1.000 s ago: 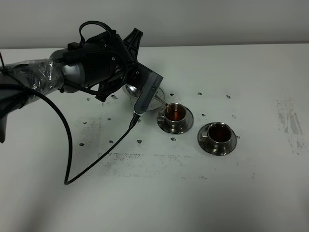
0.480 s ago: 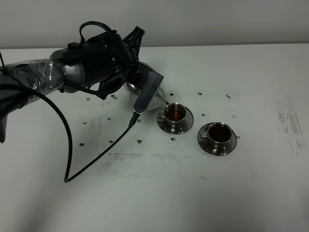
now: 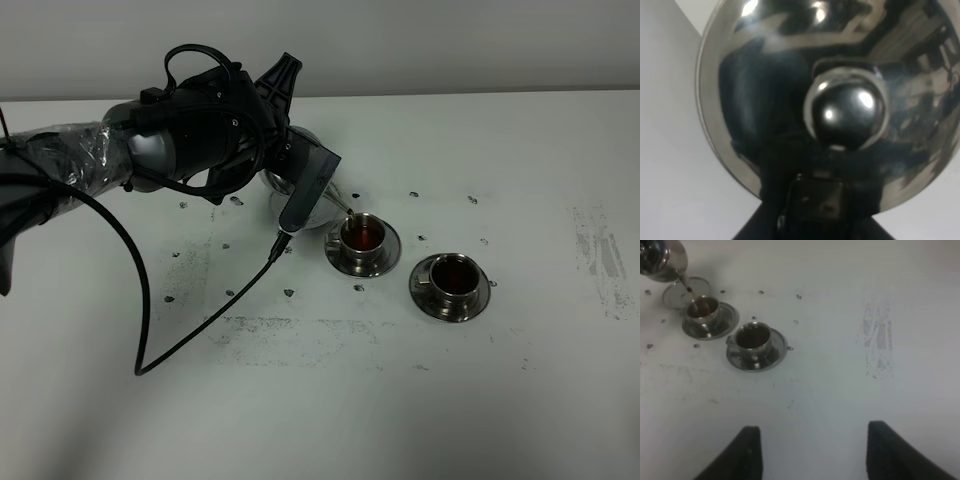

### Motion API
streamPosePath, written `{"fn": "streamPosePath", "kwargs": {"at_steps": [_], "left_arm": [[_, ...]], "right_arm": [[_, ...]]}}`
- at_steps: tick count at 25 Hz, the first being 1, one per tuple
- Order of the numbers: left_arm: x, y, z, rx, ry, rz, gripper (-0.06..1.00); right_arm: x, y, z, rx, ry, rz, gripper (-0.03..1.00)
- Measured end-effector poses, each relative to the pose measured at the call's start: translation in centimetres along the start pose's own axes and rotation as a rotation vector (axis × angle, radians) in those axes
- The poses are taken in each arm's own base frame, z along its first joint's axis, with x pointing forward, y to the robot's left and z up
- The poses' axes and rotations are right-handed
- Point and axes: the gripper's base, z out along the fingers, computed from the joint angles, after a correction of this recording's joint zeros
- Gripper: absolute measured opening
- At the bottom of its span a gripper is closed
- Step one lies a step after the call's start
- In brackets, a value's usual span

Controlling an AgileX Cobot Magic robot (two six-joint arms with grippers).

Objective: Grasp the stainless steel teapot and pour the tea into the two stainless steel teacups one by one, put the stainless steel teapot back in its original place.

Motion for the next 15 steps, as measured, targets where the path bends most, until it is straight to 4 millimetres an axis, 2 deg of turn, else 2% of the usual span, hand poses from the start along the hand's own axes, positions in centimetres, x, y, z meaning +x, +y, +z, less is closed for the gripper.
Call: {"fn": "streamPosePath", "kwargs": {"at_steps": [15], "left_arm": [[0.06,0.15,0.00,-0.016,0.006,0.019,0.19]], "right_arm": [[0.00,0.00,0.00,0.000,0.000,0.000,0.45]]}}
